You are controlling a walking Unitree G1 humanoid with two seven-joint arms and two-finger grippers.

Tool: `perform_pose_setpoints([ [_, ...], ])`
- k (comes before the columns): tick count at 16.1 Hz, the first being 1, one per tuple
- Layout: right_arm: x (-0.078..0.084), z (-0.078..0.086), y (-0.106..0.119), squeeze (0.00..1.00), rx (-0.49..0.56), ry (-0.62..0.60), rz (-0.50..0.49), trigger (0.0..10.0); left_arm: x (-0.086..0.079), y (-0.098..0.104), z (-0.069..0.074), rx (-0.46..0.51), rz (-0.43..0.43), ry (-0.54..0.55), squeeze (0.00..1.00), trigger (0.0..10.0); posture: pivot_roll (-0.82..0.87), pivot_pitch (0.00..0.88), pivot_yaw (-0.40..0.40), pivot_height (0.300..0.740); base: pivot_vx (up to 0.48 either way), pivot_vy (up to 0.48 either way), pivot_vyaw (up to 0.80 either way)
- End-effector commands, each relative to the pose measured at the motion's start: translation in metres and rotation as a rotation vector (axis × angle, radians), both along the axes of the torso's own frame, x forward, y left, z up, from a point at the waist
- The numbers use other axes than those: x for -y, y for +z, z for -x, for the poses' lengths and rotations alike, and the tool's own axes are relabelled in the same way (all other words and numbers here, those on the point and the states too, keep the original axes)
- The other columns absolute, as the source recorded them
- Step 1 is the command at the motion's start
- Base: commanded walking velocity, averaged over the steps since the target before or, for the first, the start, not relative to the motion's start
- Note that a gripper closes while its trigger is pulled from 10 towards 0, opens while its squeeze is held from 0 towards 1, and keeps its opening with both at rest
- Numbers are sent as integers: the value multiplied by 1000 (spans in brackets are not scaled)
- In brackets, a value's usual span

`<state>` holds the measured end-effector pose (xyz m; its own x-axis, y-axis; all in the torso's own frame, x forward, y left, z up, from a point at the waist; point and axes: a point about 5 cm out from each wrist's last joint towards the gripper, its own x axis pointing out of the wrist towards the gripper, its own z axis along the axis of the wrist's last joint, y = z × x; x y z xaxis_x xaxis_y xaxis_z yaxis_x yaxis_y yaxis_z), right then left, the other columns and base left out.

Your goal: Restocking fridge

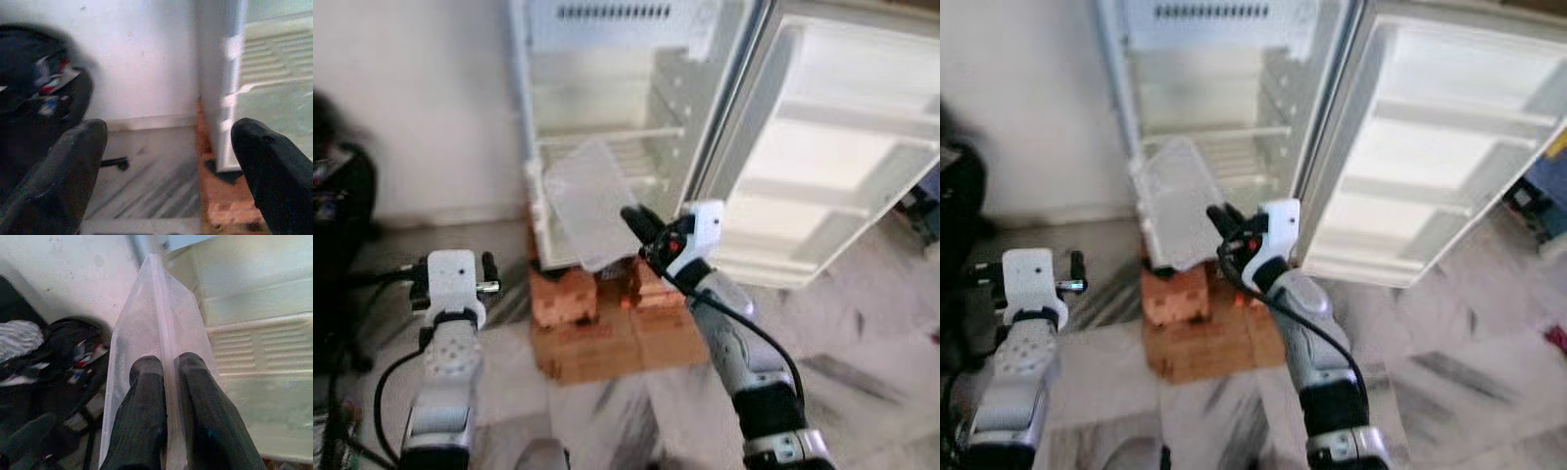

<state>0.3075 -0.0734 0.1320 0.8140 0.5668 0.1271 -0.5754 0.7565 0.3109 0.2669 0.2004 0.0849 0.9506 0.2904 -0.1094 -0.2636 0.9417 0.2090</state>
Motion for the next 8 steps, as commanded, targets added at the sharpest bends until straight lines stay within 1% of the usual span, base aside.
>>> perform_pose_setpoints([
  [1,10,-2,-2,0,-3,-31,14,10000,7,-1,-1,-10,10,-13,0,10000,147,101,-81,740,469,0,0],
  [4,10,-3,-2,0,-3,-32,18,10000,7,-2,-1,-16,20,-4,0,10000,147,99,-82,740,461,0,0],
  [7,10,-4,-2,0,-5,-34,23,10000,6,-3,0,-15,29,2,0,10000,148,96,-82,740,395,272,0],
  [8,10,-4,-2,0,-6,-35,23,10000,5,-3,0,-19,12,8,0,10000,148,96,-82,740,382,289,0],
])
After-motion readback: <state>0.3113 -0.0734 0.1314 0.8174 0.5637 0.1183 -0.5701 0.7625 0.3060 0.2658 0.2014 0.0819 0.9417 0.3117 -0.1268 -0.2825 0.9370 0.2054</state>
